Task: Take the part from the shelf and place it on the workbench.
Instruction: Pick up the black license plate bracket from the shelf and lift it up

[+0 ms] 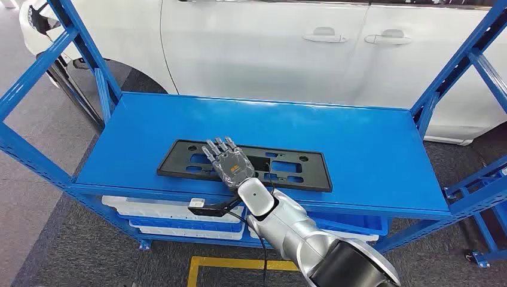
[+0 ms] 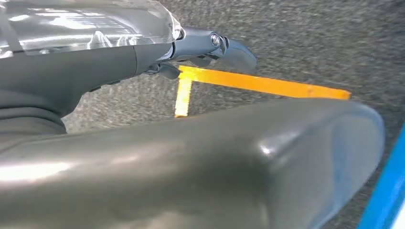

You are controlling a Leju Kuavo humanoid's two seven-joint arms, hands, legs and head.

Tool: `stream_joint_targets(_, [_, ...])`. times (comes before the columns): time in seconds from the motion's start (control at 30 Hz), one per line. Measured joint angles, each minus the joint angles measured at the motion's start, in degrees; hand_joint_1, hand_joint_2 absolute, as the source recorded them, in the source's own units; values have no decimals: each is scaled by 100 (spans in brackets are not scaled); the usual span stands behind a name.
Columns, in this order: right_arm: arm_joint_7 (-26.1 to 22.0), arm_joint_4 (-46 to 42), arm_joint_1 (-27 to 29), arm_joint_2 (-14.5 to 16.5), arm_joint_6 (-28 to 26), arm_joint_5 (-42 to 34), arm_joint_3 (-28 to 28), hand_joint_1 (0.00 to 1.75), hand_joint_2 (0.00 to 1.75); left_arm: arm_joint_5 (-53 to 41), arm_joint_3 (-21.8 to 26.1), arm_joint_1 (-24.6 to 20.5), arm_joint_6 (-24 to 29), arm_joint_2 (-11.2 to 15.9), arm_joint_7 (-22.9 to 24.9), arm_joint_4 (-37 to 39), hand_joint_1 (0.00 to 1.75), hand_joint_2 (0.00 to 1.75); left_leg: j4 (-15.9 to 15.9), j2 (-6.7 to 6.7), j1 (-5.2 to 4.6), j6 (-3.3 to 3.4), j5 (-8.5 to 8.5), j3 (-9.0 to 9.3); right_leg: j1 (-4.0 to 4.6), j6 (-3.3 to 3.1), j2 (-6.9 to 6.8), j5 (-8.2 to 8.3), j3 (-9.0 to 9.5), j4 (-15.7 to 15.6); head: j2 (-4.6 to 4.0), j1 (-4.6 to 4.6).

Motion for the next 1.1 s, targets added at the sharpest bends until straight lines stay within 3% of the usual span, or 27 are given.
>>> stream_joint_targets(0.17, [180, 5, -27, -12, 226, -43, -1, 175, 175, -1, 25, -7, -32, 0, -63, 0, 0, 0, 6, 15, -8, -129, -78, 11, 13, -73, 10, -69, 90, -225, 0, 0])
stream_joint_targets(0.23, [273, 4, -42, -26, 267, -55, -2, 175, 175, -3, 38, -9, -49, 2, -97, 0, 0, 0, 208, 22, 4, -187, -216, -61, -16, -120, 11, -75, 141, -280, 0, 0])
stream_joint_targets(0.33, [333, 14, -60, -49, 287, -61, -2, 175, 175, -5, 47, -1, -56, -3, -108, 0, 0, 0, 1292, 23, 27, -260, -681, -625, -26, -170, 3, -108, 189, -298, 0, 0])
stream_joint_targets(0.37, [338, 21, -57, -59, 291, -61, -2, 175, 175, -5, 49, 6, -56, -2, -108, 0, 0, 0, 1587, 23, 33, -278, -741, -813, -24, -175, 5, -124, 196, -292, 0, 0])
stream_joint_targets(0.4, [344, 29, -54, -67, 294, -61, -2, 175, 175, -5, 50, 13, -56, -2, -109, 0, 0, 0, 1679, 23, 35, -287, -684, -910, -24, -174, 9, -142, 207, -284, 0, 0])
stream_joint_targets(0.43, [356, 34, -53, -74, 295, -60, -2, 175, 175, -4, 52, 18, -55, 0, -110, 0, 0, 0, 1542, 24, 37, -289, -513, -894, -26, -168, 15, -164, 226, -274, 0, 0])
stream_joint_targets(0.5, [395, 40, -58, -80, 299, -52, -2, 175, 175, -5, 58, 20, -52, 5, -118, 0, 0, 0, 787, 31, 40, -268, -30, -605, -26, -140, 24, -218, 280, -252, 0, 0])
stream_joint_targets(0.57, [463, 43, -72, -88, 316, -37, -2, 175, 175, -7, 70, 12, -49, 7, -132, 0, 0, 0, 182, 32, 22, -212, 200, -346, -3, -95, 33, -256, 295, -228, 0, 0])
stream_joint_targets(0.67, [559, 44, -99, -100, 368, -18, -2, 175, 175, -13, 90, 6, -50, 2, -161, 0, 0, 0, 54, 26, 6, -113, 186, -295, 16, -17, 40, -267, 283, -231, 0, 0])
stream_joint_targets(0.73, [586, 44, -122, -101, 384, -15, -3, 175, 175, -19, 100, -3, -60, -4, -192, 0, 0, 0, 19, 30, 28, -48, 197, -271, 11, 38, 33, -368, 245, -111, 0, 0])
stream_joint_targets(0.8, [605, 47, -125, -106, 391, -17, -6, 175, 175, -47, 114, -19, -79, -5, -289, 0, 0, 0, 1, 34, 37, 6, 197, -256, -10, 83, 22, -696, -44, 506, 0, 0])
stream_joint_targets(0.87, [611, 54, -113, -122, 387, -26, -10, 175, 175, -115, 124, -19, -103, -4, -479, 0, 0, 0, 4, 33, 30, 30, 187, -255, -29, 112, 16, -1004, -472, 1330, 0, 0])
stream_joint_targets(0.9, [606, 56, -110, -132, 380, -34, -13, 175, 175, -154, 125, -16, -112, -4, -574, 0, 0, 0, 6, 30, 28, 31, 181, -249, -35, 117, 13, -1008, -584, 1512, 0, 0])
stream_joint_targets(0.93, [599, 57, -111, -141, 373, -42, -17, 175, 175, -184, 125, -16, -119, -5, -647, 0, 0, 0, 8, 25, 28, 26, 173, -237, -39, 113, 8, -892, -578, 1452, 0, 0])
stream_joint_targets(1.03, [586, 55, -134, -151, 358, -61, -34, 175, 175, -230, 125, -26, -120, -8, -713, 0, 0, 0, 24, 9, 16, -26, 127, -185, -32, 52, -4, -271, -48, 273, 0, 1])
stream_joint_targets(1.1, [577, 53, -153, -154, 338, -64, -44, 175, 175, -246, 125, -35, -111, -8, -681, 0, 0, 0, 38, 7, -3, -79, 102, -189, -16, 13, -1, -161, 137, -152, 0, 1])
